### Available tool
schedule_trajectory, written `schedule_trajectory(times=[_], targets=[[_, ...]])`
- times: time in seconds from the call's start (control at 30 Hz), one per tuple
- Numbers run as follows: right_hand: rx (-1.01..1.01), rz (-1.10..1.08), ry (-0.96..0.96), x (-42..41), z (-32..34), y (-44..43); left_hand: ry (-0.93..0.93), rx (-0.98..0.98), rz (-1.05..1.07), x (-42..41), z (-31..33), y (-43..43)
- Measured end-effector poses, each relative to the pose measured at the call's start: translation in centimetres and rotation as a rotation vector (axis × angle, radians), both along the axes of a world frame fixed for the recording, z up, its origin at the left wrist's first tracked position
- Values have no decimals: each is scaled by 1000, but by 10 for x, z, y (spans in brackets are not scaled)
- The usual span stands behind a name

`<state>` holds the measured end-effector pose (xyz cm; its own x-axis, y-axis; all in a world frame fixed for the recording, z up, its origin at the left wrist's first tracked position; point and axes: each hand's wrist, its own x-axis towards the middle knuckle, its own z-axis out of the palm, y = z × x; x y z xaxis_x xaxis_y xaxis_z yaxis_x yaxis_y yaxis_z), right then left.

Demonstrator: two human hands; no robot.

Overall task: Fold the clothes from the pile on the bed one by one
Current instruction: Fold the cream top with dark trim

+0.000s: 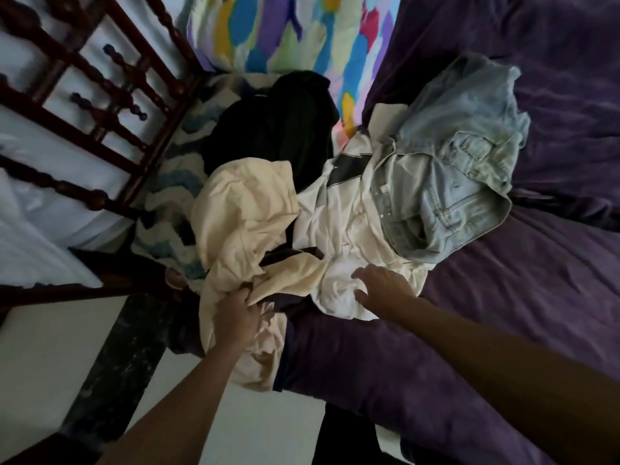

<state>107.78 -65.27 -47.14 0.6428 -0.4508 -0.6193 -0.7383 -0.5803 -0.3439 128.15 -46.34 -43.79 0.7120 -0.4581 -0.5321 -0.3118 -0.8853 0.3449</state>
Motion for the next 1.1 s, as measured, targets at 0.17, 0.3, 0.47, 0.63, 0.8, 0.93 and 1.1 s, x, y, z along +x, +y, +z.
schedule_trajectory(times=[0.17,0.3,0.47,0.63,0.8,0.93,1.1], targets=[[-5,238,-233,77,33,16,351,-421,254,19,61,-12],[42,146,-339,100,60,11,556,-603,244,17,116,-18],[239,-403,-625,72,134,-35,208,-484,19,-2,162,-23],[322,-609,-868,10,228,-67,-208,-250,-330,-55,182,-37],[338,-745,-1046,-86,287,-74,-407,-351,-281,-94,209,-47],[189,-779,-1136,-162,327,-82,-552,-567,-154,-121,257,-66],[85,-884,-1261,-235,379,-99,-429,-880,-50,-149,325,-104]])
